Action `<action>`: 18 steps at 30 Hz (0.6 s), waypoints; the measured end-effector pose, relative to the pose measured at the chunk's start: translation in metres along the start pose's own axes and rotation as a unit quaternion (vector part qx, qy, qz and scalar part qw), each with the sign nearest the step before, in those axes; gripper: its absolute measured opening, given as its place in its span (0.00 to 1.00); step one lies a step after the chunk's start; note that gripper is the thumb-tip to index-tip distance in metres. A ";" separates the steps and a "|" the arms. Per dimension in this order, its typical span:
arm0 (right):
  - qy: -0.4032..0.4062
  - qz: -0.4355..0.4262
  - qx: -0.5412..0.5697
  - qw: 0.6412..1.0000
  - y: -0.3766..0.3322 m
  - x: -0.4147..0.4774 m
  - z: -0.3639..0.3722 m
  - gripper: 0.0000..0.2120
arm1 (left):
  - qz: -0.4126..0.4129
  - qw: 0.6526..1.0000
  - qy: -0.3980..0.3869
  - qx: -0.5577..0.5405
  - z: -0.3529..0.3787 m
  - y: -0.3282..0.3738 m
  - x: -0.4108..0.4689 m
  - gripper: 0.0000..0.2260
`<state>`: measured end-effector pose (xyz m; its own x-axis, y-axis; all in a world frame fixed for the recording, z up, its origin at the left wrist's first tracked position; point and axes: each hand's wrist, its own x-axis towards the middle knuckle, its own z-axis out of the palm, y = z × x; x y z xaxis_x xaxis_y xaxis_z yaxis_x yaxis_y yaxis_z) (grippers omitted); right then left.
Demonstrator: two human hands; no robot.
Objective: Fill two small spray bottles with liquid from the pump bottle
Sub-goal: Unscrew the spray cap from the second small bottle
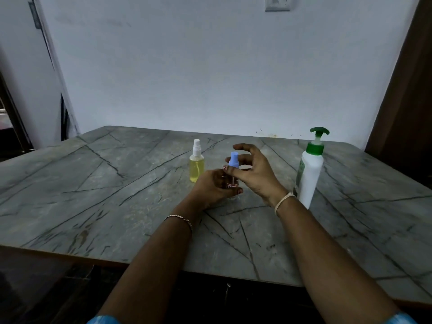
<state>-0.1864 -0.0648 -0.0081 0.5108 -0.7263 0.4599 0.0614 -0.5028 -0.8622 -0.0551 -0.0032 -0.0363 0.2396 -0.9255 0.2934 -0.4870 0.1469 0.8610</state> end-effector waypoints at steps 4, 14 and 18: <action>0.029 -0.003 -0.027 0.999 0.004 0.002 -0.006 0.26 | 0.000 1.000 -0.003 0.000 0.000 0.001 0.000 0.19; 0.026 0.014 -0.003 1.000 0.002 0.005 -0.005 0.20 | -0.011 1.000 -0.004 -0.020 0.000 -0.001 0.001 0.19; -0.007 0.030 0.028 0.999 0.002 0.002 -0.011 0.19 | -0.013 0.999 -0.006 -0.033 0.000 -0.002 0.001 0.19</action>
<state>-0.1944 -0.0725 -0.0063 0.5270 -0.7477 0.4041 0.0771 -0.4315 -0.8988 -0.0535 -0.0043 -0.0378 0.2412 -0.9334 0.2655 -0.4245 0.1446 0.8938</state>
